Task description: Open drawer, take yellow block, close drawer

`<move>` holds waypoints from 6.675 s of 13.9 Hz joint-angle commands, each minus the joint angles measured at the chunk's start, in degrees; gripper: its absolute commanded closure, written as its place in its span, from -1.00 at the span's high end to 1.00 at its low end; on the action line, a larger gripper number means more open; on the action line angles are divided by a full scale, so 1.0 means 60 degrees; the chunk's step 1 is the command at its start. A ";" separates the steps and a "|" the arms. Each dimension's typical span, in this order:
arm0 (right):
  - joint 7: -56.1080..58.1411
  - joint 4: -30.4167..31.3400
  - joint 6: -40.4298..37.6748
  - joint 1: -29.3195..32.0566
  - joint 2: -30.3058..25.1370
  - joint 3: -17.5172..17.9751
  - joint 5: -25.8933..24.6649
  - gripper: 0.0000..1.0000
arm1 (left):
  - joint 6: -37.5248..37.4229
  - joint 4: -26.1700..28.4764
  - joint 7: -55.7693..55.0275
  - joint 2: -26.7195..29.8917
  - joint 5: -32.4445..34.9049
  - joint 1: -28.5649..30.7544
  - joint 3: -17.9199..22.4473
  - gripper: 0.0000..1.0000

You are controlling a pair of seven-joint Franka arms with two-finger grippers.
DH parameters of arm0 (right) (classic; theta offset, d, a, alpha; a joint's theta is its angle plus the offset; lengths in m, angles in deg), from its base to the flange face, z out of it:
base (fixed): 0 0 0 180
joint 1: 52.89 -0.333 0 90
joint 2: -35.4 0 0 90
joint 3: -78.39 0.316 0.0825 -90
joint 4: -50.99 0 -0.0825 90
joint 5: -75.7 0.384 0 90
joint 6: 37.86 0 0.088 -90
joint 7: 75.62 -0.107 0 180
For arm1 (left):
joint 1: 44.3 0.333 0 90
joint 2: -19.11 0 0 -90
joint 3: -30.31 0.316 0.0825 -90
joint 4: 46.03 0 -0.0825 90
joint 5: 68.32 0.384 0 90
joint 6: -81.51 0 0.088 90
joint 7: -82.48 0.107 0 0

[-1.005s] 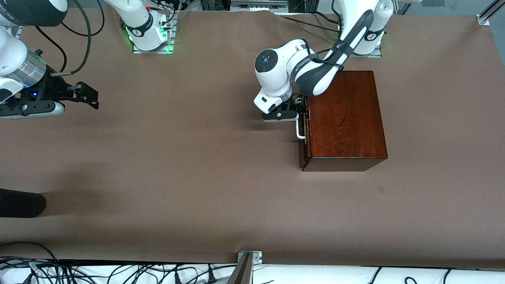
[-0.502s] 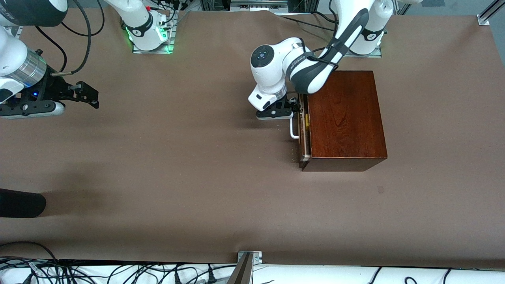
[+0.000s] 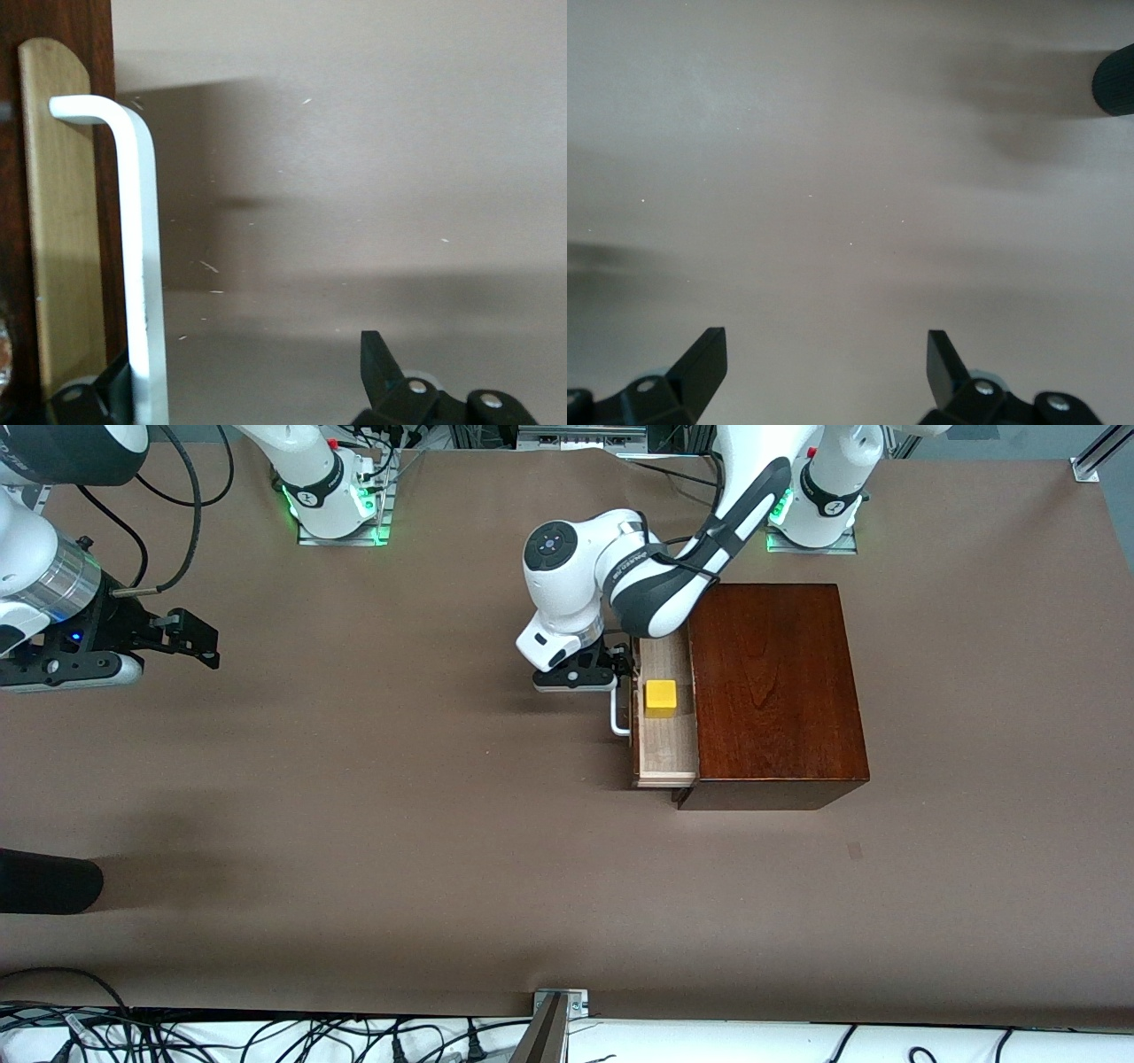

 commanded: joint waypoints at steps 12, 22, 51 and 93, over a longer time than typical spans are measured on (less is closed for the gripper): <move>0.0020 -0.0163 -0.0004 -0.0016 0.0005 0.0107 -0.0226 1.00 | -0.1943 -0.1323 0.1511 0.1378 -0.0615 0.0063 -0.0210 1.00; 0.2524 -0.0631 -0.0898 -0.2342 0.0634 0.0678 -0.0080 1.00 | -0.4524 -0.1951 0.6089 0.3536 -0.2416 0.4616 -0.0123 1.00; 0.4562 -0.4001 0.4742 -0.6872 0.7241 0.1089 -0.1281 1.00 | -0.3795 0.0566 1.0216 0.5909 -0.3808 0.4562 0.3452 1.00; 0.0475 0.4832 0.7746 -0.0133 0.3417 -0.0039 0.0492 -1.00 | -0.3110 -0.1558 1.1961 0.1252 -0.5465 0.2526 -0.1397 1.00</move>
